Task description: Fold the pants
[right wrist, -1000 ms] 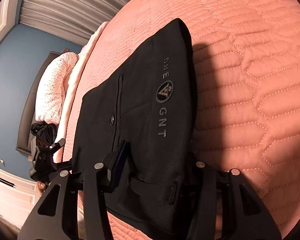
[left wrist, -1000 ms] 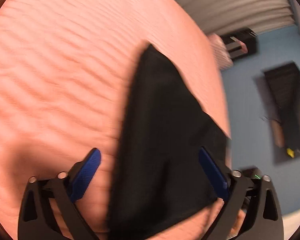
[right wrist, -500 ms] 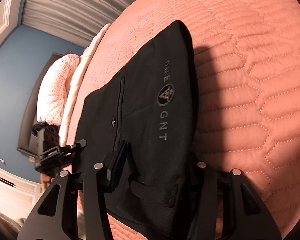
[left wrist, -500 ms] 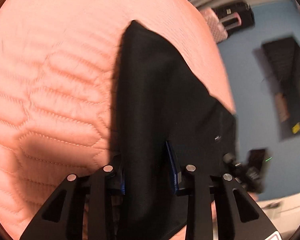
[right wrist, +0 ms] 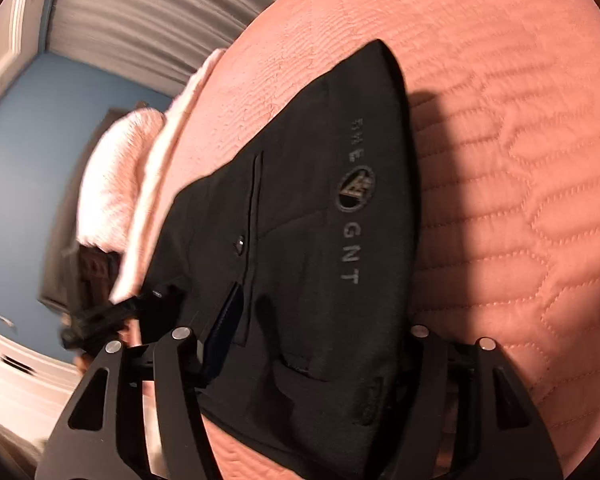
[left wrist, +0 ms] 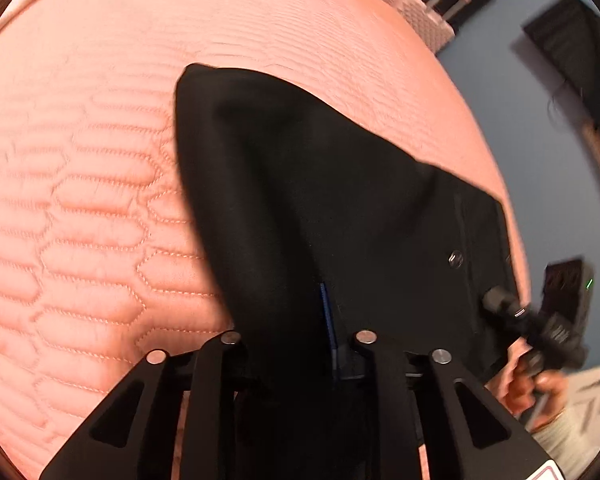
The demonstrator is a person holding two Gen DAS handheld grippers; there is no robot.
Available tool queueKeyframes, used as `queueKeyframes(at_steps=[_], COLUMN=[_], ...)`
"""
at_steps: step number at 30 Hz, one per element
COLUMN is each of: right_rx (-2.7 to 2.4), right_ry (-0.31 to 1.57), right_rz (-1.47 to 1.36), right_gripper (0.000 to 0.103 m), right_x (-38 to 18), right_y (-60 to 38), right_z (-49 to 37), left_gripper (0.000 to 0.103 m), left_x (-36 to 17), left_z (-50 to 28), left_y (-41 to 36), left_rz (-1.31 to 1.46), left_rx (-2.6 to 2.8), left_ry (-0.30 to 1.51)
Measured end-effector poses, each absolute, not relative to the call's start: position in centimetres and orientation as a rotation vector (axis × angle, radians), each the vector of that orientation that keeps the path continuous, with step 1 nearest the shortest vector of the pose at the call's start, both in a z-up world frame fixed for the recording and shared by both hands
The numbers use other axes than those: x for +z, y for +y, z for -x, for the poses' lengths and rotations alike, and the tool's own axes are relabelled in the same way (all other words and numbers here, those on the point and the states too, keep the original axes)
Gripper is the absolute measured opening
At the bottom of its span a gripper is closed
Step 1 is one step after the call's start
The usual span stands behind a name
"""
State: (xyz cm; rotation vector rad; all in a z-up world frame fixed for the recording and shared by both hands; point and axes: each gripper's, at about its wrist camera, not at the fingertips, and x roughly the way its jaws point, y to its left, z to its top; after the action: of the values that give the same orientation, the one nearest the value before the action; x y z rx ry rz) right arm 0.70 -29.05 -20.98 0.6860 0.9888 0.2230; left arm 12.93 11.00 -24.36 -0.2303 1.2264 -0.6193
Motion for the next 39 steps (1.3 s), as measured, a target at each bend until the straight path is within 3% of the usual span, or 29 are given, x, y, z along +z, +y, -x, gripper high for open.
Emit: queueKeyframes(at_steps=[2, 4, 9, 15, 18, 21, 22, 24, 25, 27, 29, 33, 36, 39], right_rx=[0.221, 0.210, 0.224, 0.273, 0.270, 0.238, 0.211, 0.078, -0.012, 0.027, 0.023, 0.117, 0.189, 0.185], right_ry=[0.982, 0.963, 0.872, 0.702, 0.661, 0.709, 0.744, 0.886, 0.951, 0.859, 0.848, 0.868, 0.936, 0.914], right_rz=[-0.717, -0.687, -0.573, -0.514, -0.531, -0.598, -0.613, -0.561, -0.524, -0.601, -0.636, -0.652, -0.652, -0.595], right_gripper=[0.029, 0.024, 0.022, 0.022, 0.022, 0.032, 0.048, 0.071, 0.071, 0.071, 0.072, 0.074, 0.074, 0.082], right_x=[-20.5, -19.1, -13.6, -6.5, -5.6, -9.1, -10.7, -16.1, -18.1, -18.7, -18.3, -18.3, -19.4, -19.2], right_y=[-29.4, -29.1, -27.6, -27.8, -27.9, -28.4, -28.5, -29.2, -29.7, -31.4, -32.6, -32.7, -31.0, -29.8], right_z=[-0.4, -0.2, -2.4, -9.7, -14.2, -19.0, -20.2, -22.4, -22.4, -20.0, -18.1, -18.5, -21.4, -22.6], left_gripper=[0.012, 0.011, 0.011, 0.012, 0.013, 0.019, 0.027, 0.065, 0.063, 0.059, 0.058, 0.059, 0.061, 0.066], left_x=[-23.3, -21.6, -17.2, -9.7, -6.8, -7.5, -8.6, -13.8, -17.4, -21.2, -21.4, -20.0, -20.9, -22.1], left_z=[-12.2, -11.5, -12.5, -18.6, -22.3, -26.7, -28.2, -31.5, -32.8, -33.1, -31.2, -29.5, -30.2, -29.4], left_y=[11.3, 11.4, 11.2, 11.7, 11.3, 10.7, 10.4, 10.1, 10.9, 13.2, 17.0, 19.1, 17.8, 13.8], left_rz=[0.236, 0.249, 0.234, 0.203, 0.178, 0.185, 0.192, 0.152, 0.079, 0.068, 0.214, 0.246, 0.285, 0.157], left_rx=[-0.618, -0.627, -0.655, -0.679, -0.660, -0.613, -0.569, -0.380, -0.233, -0.140, -0.192, -0.252, -0.389, -0.418], left_ry=[1.190, 1.148, 1.059, 0.889, 0.819, 0.848, 0.868, 0.953, 1.024, 1.126, 1.085, 1.049, 1.147, 1.162])
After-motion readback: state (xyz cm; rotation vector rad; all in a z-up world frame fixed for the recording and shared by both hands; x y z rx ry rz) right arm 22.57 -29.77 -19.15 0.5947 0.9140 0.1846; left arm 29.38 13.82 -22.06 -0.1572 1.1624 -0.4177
